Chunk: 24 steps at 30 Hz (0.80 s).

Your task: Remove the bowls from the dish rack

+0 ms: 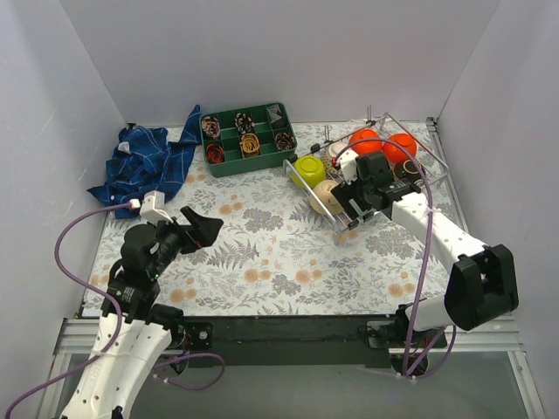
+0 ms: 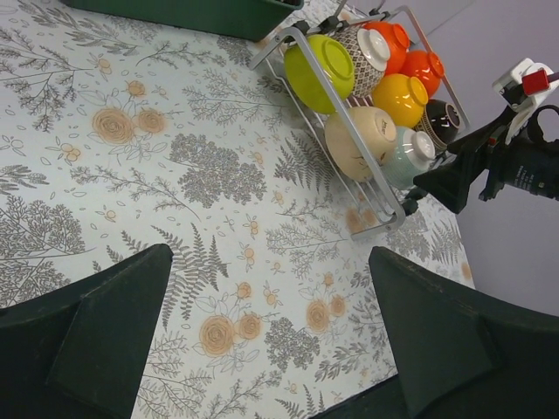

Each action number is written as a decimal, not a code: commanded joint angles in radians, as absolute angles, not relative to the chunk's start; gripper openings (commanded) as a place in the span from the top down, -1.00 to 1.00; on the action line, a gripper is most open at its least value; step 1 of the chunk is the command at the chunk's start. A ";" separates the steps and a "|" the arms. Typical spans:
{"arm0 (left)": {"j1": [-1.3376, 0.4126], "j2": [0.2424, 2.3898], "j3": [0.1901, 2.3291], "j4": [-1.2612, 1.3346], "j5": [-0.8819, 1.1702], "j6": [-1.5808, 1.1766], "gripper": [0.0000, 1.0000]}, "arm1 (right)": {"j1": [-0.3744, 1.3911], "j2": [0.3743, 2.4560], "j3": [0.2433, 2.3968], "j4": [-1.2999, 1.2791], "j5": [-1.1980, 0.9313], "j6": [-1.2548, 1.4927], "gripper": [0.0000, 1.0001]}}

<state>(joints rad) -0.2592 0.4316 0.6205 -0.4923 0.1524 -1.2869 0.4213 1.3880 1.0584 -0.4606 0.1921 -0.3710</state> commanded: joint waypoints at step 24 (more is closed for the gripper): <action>-0.281 0.423 0.428 -0.264 0.140 -1.216 -0.96 | 0.394 1.536 1.100 -0.272 0.443 -0.382 -0.90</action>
<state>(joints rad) -0.2733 0.4362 0.4335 -0.2882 0.1432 -1.2339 0.3817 1.5890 1.0855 -0.3202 0.4000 -0.4007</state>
